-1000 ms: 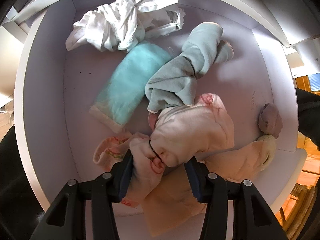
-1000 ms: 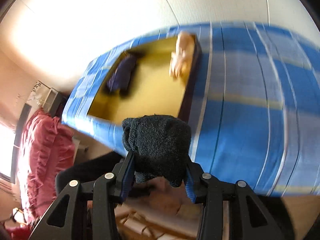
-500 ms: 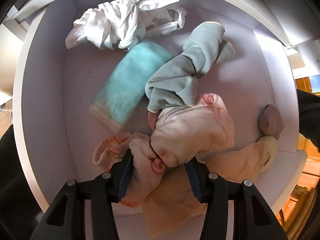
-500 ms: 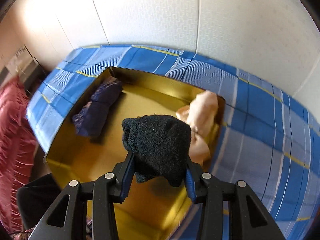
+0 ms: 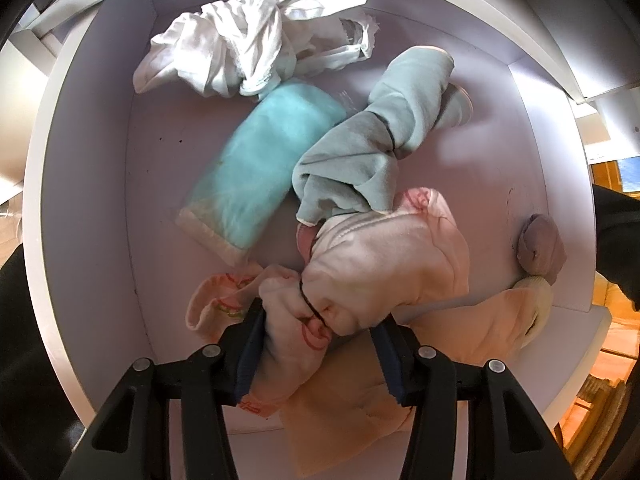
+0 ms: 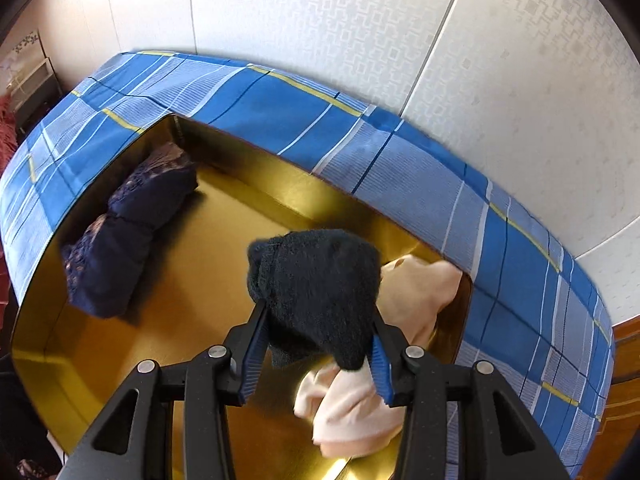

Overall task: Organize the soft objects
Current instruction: 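Lower the black sock into the tray and open the right gripper, then move the right tool back to the cabinet shelf, then close the right gripper on the cream knit bundle, then lift the pink printed cloth with the left gripper over the tray while the right gripper holds the cream bundle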

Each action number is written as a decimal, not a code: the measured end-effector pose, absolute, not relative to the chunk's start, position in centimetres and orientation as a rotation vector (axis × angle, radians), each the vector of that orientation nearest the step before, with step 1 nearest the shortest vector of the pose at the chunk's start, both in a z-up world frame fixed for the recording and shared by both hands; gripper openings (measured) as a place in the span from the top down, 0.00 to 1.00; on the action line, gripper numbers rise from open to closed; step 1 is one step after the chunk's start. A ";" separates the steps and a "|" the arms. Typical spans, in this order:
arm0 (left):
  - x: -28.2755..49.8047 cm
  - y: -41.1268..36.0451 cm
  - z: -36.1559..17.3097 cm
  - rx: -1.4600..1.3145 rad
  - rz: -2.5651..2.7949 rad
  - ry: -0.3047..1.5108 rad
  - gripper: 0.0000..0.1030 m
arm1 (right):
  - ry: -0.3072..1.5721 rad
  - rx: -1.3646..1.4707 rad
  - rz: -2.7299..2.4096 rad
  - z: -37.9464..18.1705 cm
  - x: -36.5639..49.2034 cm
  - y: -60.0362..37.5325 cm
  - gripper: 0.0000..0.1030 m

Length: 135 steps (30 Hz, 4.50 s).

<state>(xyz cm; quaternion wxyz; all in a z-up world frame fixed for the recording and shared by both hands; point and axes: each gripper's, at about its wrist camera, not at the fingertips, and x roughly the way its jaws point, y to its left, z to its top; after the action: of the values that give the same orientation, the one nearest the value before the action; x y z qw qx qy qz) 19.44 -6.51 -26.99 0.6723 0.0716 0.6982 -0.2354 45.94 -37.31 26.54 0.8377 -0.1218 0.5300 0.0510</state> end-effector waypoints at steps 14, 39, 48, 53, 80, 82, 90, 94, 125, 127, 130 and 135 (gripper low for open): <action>19.5 -6.5 -27.1 0.162 -0.528 1.574 0.48 | 0.958 -0.136 0.034 29.2 45.6 -40.3 0.53; 19.4 -6.9 -27.3 0.187 -0.530 1.577 0.46 | 0.866 -0.140 0.200 30.4 29.4 -39.6 0.53; 19.3 -7.0 -27.5 0.193 -0.531 1.570 0.46 | 0.875 -0.137 0.265 29.5 22.7 -39.0 0.53; 19.2 -7.1 -27.5 0.197 -0.530 1.570 0.47 | 0.943 -0.113 0.317 27.3 19.0 -39.0 0.53; 19.4 -6.3 -26.9 0.182 -0.533 1.570 0.51 | 1.692 0.193 0.141 3.3 14.1 -42.0 0.48; 19.3 -6.2 -26.7 0.182 -0.533 1.567 0.51 | 1.717 0.217 0.128 2.4 14.3 -41.9 0.45; 18.8 -6.2 -25.8 0.190 -0.535 1.559 0.51 | 1.831 0.381 0.084 -1.8 13.8 -42.7 0.43; 18.7 -6.1 -25.4 0.169 -0.534 1.557 0.51 | 1.877 0.452 0.014 -3.9 13.5 -43.7 0.40; 17.8 -4.5 -16.3 0.155 -0.594 1.394 0.53 | 1.740 0.440 -0.015 -4.8 16.5 -44.8 0.44; 17.6 -4.6 -15.6 0.158 -0.604 1.371 0.53 | 1.737 0.441 -0.008 -4.7 16.5 -44.7 0.44; 17.4 -4.7 -14.2 0.157 -0.638 1.323 0.53 | 1.735 0.454 -0.003 -4.5 16.3 -45.0 0.44; 16.9 -4.7 -12.1 0.158 -0.674 1.261 0.53 | 1.738 0.461 0.002 -4.2 16.5 -45.1 0.44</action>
<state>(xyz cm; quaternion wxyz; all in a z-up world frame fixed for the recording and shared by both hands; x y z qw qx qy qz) 16.91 -4.65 -12.06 0.7524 0.0723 0.5774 -0.3087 16.47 -45.11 -4.21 0.6224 0.2006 0.7566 0.0009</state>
